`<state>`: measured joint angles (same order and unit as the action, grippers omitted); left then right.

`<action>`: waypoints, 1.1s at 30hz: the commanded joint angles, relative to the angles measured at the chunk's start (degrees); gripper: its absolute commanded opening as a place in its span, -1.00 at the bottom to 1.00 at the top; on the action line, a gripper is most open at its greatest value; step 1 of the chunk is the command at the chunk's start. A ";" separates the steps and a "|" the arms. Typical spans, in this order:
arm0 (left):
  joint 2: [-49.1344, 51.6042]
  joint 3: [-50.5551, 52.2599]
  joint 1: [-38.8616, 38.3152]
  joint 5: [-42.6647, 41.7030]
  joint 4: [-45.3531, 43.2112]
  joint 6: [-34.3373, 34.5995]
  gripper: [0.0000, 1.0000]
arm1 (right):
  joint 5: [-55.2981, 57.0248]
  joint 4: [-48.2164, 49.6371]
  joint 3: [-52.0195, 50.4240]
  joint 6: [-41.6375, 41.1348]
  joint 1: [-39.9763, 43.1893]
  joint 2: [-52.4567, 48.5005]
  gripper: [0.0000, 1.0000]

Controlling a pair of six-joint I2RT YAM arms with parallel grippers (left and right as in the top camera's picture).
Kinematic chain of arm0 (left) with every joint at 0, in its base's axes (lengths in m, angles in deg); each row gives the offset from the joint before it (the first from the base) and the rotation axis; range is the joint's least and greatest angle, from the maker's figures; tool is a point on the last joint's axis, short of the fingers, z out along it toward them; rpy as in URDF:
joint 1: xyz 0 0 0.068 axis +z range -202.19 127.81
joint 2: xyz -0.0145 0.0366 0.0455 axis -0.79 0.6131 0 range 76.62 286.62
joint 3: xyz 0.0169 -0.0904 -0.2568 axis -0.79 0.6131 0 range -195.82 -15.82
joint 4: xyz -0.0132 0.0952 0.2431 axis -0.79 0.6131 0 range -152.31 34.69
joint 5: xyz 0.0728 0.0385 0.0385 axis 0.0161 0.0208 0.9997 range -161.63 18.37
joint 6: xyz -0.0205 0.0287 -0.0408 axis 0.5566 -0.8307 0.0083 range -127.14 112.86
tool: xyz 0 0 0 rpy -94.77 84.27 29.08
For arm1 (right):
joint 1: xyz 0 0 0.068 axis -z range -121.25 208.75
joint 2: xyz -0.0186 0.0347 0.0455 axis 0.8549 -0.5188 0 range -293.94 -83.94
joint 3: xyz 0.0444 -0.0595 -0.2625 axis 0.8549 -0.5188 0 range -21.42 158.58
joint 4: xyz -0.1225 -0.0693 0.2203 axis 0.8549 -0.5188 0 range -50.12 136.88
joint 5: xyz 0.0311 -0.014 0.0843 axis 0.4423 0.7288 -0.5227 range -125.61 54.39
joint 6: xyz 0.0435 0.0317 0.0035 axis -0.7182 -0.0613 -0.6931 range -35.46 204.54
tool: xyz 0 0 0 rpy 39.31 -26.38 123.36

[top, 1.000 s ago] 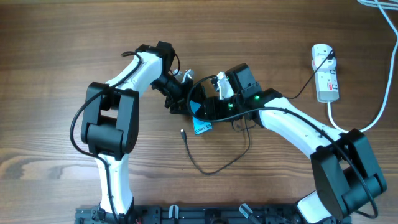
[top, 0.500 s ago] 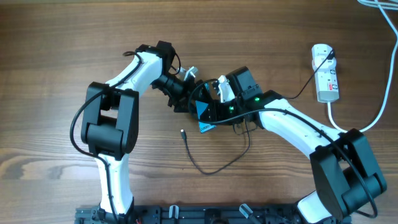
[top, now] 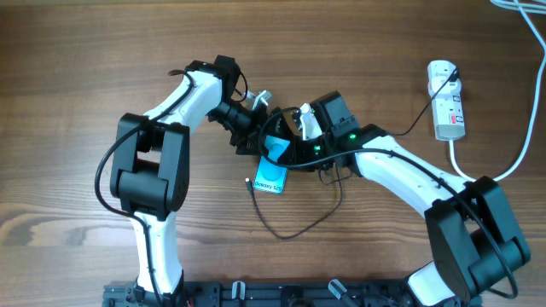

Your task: Plug charger to phone and switch on socket

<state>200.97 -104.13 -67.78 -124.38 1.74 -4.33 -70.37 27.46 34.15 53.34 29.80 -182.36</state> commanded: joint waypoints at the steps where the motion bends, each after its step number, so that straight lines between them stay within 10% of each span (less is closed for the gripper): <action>1: -2.01 0.33 1.31 0.37 -0.17 -1.09 0.87 | -1.29 0.35 -0.13 3.72 0.26 -0.74 -0.92; 4: -2.01 0.33 1.99 6.86 -0.39 -0.20 0.78 | 1.88 -0.55 -0.13 4.57 0.33 -0.74 -0.27; 16: -1.99 0.22 -9.42 40.50 -5.81 17.44 0.99 | 5.03 -8.98 2.49 10.40 7.87 9.75 0.92; 33: -1.49 0.50 -18.01 50.51 -8.41 22.12 0.96 | 9.11 -16.96 2.49 14.32 18.86 10.25 0.99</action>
<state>199.29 -104.16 -85.88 -74.66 -6.04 16.82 -61.87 12.14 35.92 63.43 47.31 -172.80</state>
